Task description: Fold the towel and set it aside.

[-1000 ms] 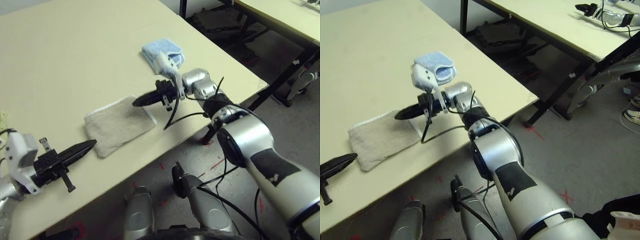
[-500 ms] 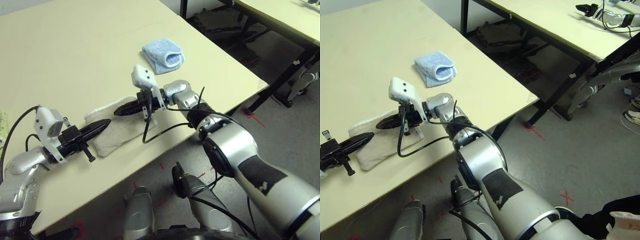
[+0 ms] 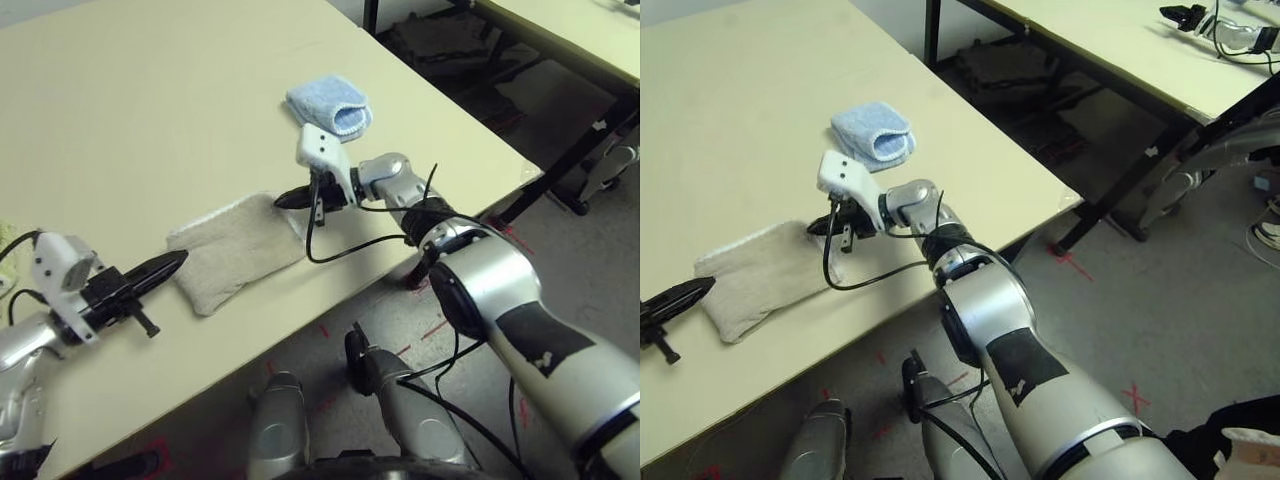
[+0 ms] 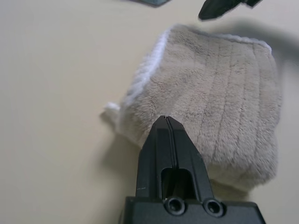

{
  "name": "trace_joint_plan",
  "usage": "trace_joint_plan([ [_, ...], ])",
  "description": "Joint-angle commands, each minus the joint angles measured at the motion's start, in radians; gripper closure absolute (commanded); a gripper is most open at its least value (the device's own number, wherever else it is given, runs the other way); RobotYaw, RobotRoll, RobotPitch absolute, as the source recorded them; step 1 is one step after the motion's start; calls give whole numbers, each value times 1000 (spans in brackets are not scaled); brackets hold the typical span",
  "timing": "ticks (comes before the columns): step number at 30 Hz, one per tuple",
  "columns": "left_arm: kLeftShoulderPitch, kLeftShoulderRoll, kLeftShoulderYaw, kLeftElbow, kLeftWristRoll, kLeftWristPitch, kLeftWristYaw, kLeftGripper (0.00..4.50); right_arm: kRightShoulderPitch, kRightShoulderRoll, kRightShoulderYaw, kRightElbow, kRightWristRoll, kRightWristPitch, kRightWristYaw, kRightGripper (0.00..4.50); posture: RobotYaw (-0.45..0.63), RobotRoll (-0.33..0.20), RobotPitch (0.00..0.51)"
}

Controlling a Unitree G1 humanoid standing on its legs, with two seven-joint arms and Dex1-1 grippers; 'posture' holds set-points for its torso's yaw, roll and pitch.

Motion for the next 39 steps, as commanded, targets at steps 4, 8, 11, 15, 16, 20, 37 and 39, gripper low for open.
trace_joint_plan([
  [4,-68,17,-14,-68,-23,55,32,4500,-52,60,-66,-12,56,21,53,4462,50,0,253],
  [8,-208,-7,-136,14,72,38,83,4500,-23,127,-49,-7,29,6,22,4462,58,0,254],
  [11,-304,-28,-208,107,129,18,110,4500,-3,168,-37,1,3,8,-48,4462,54,0,263],
  [15,-378,-34,-268,228,194,-27,113,4500,15,210,-4,12,-46,4,-160,4462,34,0,268],
  [16,-387,-32,-279,254,208,-40,109,4500,17,223,-7,14,-47,13,-189,4462,34,0,268],
  [20,-390,-25,-288,311,225,-74,88,4500,21,253,-2,21,-67,19,-238,4462,37,0,269],
  [37,-24,7,-2,131,90,-57,54,4500,53,16,37,22,-135,9,-146,4462,57,0,260],
  [39,10,10,35,102,67,-44,46,4500,37,-7,19,19,-118,13,-131,4462,52,0,259],
])
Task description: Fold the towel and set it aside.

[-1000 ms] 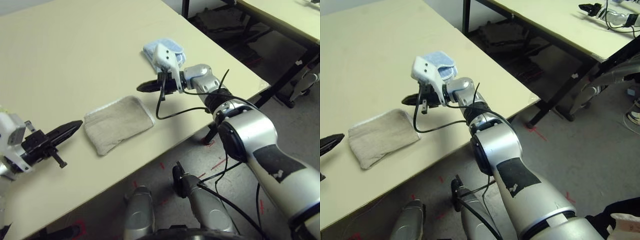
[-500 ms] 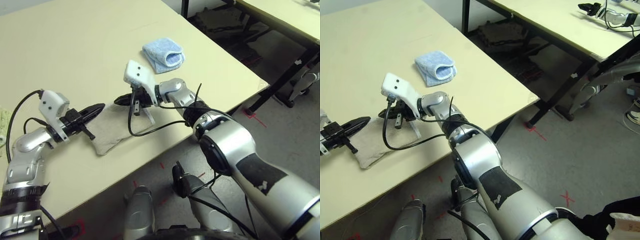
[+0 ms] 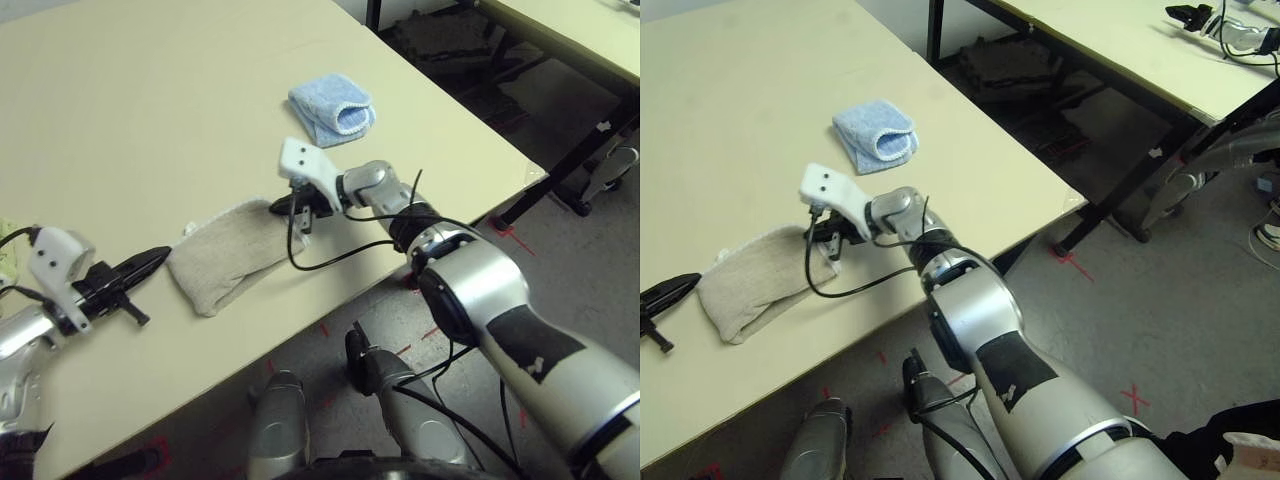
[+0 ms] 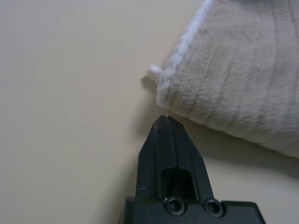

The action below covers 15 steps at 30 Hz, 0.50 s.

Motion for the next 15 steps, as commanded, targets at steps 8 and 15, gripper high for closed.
trace_joint_plan([
  [8,138,8,172,-132,-102,70,-41,4500,-81,-46,-91,-4,78,59,95,4462,55,0,250],
  [15,181,-17,201,-159,-117,69,-40,2280,-65,-49,-96,-4,81,103,110,2138,67,0,245],
])
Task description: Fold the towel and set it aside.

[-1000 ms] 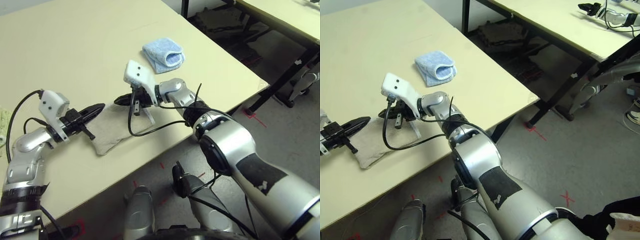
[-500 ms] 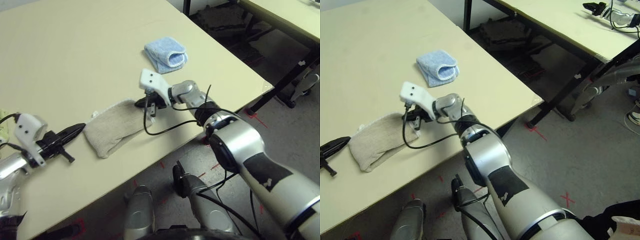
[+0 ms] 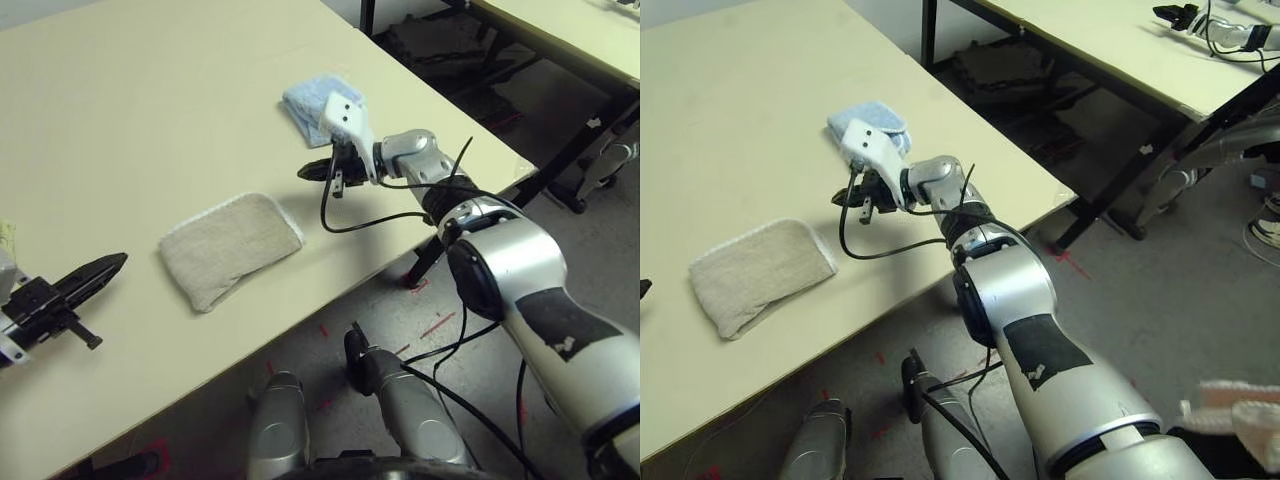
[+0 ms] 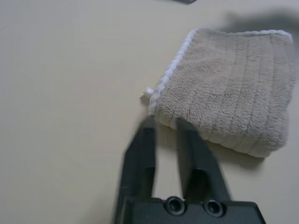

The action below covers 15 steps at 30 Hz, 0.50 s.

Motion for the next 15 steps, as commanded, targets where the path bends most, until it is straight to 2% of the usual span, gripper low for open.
trace_joint_plan([
  [1,20,-13,19,-18,-3,5,-2,1983,19,2,-1,-1,2,22,8,1809,67,0,245],
  [6,40,-17,36,-26,-7,-2,-11,306,32,-12,15,0,-12,70,12,0,66,0,246],
  [7,43,-18,40,-28,-8,-4,-13,7,33,-17,16,1,-13,84,14,0,66,0,245],
  [14,55,-22,43,-41,-6,-22,-43,7,29,-65,14,2,-8,199,45,0,58,0,243],
  [15,54,-21,42,-43,-6,-32,-51,7,21,-75,6,7,2,259,71,0,56,0,243],
])
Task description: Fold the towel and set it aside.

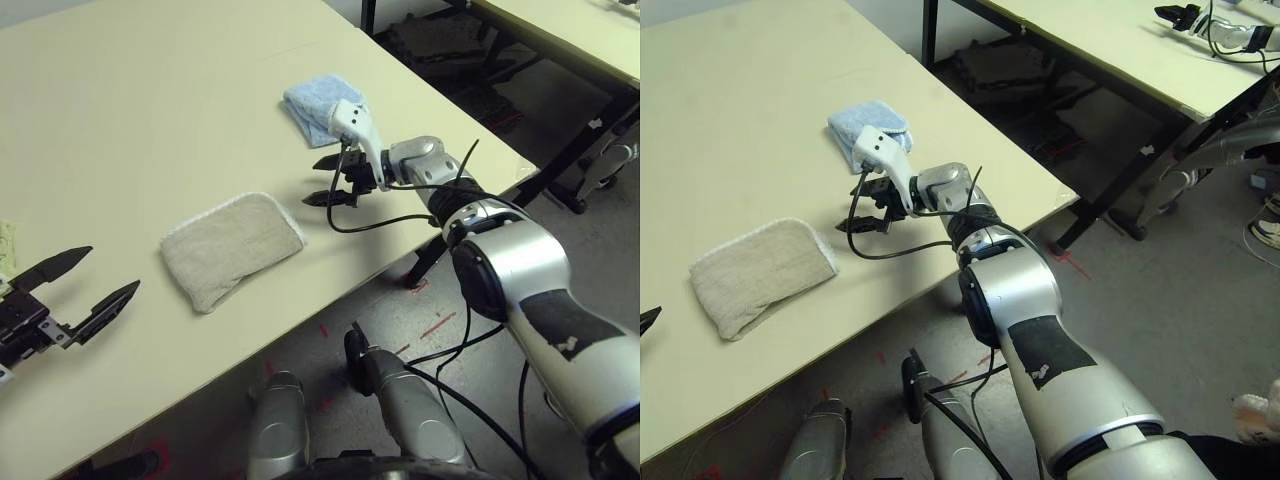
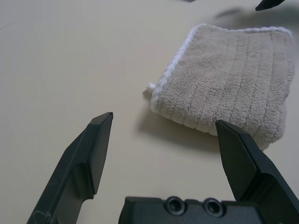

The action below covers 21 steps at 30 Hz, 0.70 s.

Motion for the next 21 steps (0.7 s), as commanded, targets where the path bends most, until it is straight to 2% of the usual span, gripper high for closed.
trace_joint_plan([
  [1,15,-10,8,-18,-2,-30,-34,7,-10,-25,-14,11,19,161,65,0,55,0,243],
  [6,31,-3,11,-27,12,-83,-85,7,-33,-34,-84,17,87,422,76,0,58,0,243],
  [11,49,2,15,-37,39,-130,-107,7,-45,-21,-110,17,114,596,54,0,69,0,246],
  [14,65,-1,22,-49,49,-150,-110,7,-54,-7,-93,16,100,657,58,0,76,0,246],
  [21,88,-4,39,-52,50,-176,-114,7,-65,-6,-1,17,46,743,200,0,85,0,239],
])
